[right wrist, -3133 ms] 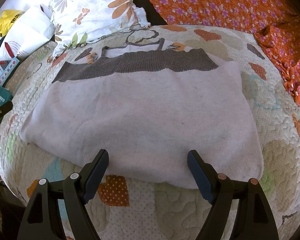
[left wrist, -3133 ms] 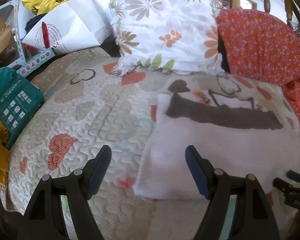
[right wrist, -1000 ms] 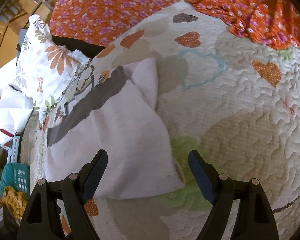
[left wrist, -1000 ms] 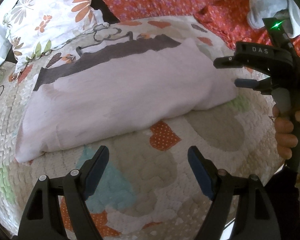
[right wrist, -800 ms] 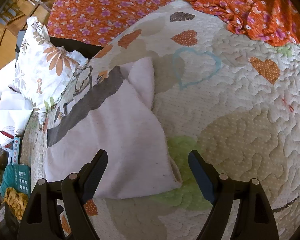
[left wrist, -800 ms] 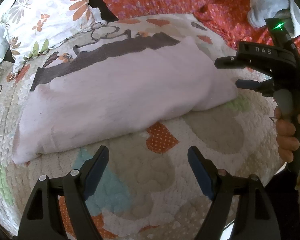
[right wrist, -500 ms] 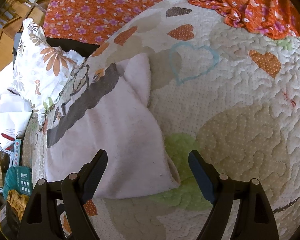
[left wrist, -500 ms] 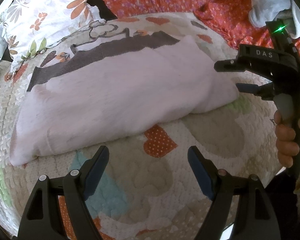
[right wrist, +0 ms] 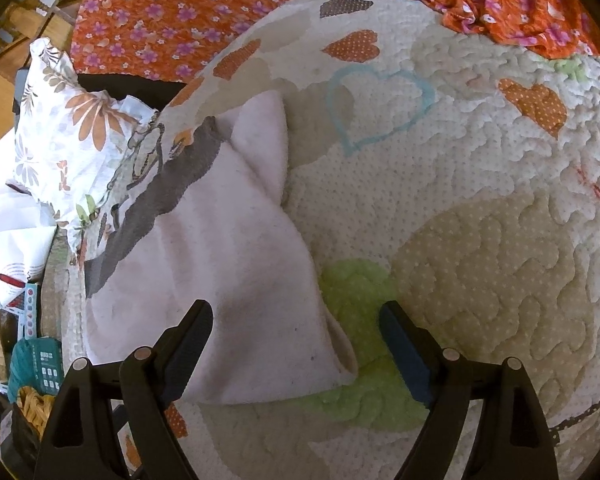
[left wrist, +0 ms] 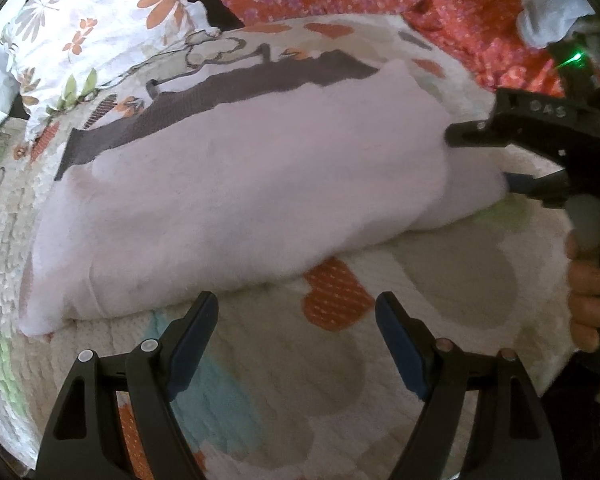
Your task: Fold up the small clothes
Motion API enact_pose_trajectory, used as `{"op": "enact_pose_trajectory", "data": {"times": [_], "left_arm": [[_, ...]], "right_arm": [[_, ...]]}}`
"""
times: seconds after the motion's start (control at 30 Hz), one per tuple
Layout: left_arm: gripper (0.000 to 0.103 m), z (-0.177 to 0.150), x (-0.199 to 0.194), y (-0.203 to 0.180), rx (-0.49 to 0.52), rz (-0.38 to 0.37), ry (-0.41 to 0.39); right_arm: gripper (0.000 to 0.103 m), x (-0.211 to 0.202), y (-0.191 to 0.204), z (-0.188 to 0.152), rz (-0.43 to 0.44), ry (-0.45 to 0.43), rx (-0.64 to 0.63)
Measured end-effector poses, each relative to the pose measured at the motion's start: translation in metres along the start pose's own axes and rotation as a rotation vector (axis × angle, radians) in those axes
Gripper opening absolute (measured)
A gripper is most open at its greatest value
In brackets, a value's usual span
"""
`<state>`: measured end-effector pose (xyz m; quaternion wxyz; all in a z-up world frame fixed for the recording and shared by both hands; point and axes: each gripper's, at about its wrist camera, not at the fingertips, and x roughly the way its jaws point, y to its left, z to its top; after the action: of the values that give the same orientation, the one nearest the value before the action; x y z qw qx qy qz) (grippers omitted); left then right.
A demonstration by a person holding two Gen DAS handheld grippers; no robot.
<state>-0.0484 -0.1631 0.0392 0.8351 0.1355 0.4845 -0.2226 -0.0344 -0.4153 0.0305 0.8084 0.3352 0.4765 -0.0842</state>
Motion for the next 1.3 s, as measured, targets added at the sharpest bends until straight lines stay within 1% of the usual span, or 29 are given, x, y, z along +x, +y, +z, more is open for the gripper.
{"op": "enact_pose_trajectory", "data": {"times": [0.1,0.13,0.17,0.27,0.5,0.73,0.9,1.3], "left_arm": [[0.08,0.002,0.012,0.004,-0.013,0.055,0.001],[0.08,0.003,0.015,0.007,-0.027,0.058,0.0],[0.084,0.004,0.017,0.009,-0.042,0.062,-0.005],[0.085,0.006,0.018,0.01,-0.057,0.087,-0.021],[0.09,0.008,0.022,0.013,-0.081,0.079,-0.008],[0.092,0.009,0.024,0.011,-0.087,0.084,-0.001],[0.094,0.009,0.024,0.012,-0.092,0.082,-0.001],[0.096,0.009,0.025,0.014,-0.09,0.081,-0.004]], "right_arm": [[0.093,0.004,0.005,0.002,-0.026,-0.01,-0.02],[0.094,0.006,0.007,0.002,-0.035,-0.013,-0.028],[0.096,0.008,0.01,0.002,-0.046,-0.016,-0.037],[0.098,0.012,0.015,0.003,-0.072,-0.026,-0.056],[0.101,0.018,0.021,0.004,-0.103,-0.045,-0.088],[0.103,0.022,0.024,0.004,-0.122,-0.055,-0.1],[0.103,0.023,0.024,0.005,-0.122,-0.055,-0.101],[0.103,0.022,0.024,0.005,-0.124,-0.055,-0.101]]}}
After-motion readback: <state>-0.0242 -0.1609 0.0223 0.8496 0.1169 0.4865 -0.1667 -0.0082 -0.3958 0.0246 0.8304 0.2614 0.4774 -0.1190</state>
